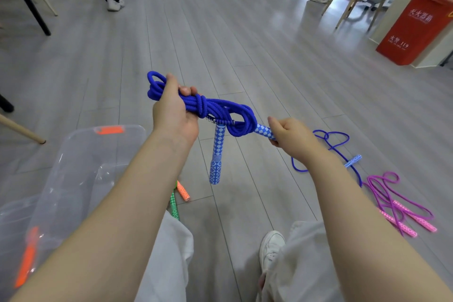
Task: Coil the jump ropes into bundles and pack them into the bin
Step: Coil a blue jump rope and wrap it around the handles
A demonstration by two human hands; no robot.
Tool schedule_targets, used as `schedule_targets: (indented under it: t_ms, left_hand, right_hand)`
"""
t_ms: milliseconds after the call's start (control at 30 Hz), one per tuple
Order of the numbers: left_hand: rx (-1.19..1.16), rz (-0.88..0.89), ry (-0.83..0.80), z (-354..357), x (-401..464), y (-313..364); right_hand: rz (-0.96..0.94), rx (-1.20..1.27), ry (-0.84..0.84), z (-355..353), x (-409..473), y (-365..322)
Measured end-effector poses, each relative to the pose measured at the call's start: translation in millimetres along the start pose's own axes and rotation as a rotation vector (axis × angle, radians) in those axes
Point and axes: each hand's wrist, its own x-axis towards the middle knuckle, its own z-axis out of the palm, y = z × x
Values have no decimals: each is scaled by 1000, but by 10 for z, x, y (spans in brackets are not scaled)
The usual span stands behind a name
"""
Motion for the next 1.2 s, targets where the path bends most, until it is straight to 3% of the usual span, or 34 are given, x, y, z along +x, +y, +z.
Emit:
schedule_targets:
  t_ms: [167, 233, 367, 467, 633, 733, 900, 1000, 1200]
  left_hand:
    - [146, 40, 8, 64, 20, -136]
    - [192, 36, -33, 94, 13, -154]
    - [348, 44, -121, 148, -63, -257]
    - [387, 24, -167, 173, -117, -294]
    - [470, 66, -203, 200, -159, -295]
    - [744, 83, -304, 116, -72, -280]
    - [1319, -78, -536, 51, 60, -89]
    - [1388, -177, -731, 86, 155, -28]
    - [1368, -279, -671, -374, 662, -108]
  right_hand:
    - [15, -55, -123, 138, 58, -19]
    - [-45, -55, -39, 131, 79, -61]
    - [-197, 268, 81, 117, -13, -292]
    - [-338, 134, 4, 223, -99, -430]
    - [-388, 16, 65, 318, -45, -483]
    - [-326, 82, 64, 310, -36, -502]
    - [-153, 328, 91, 279, 117, -583]
    - [-43, 478, 56, 376, 340, -641]
    - [121, 679, -102, 925, 791, -687]
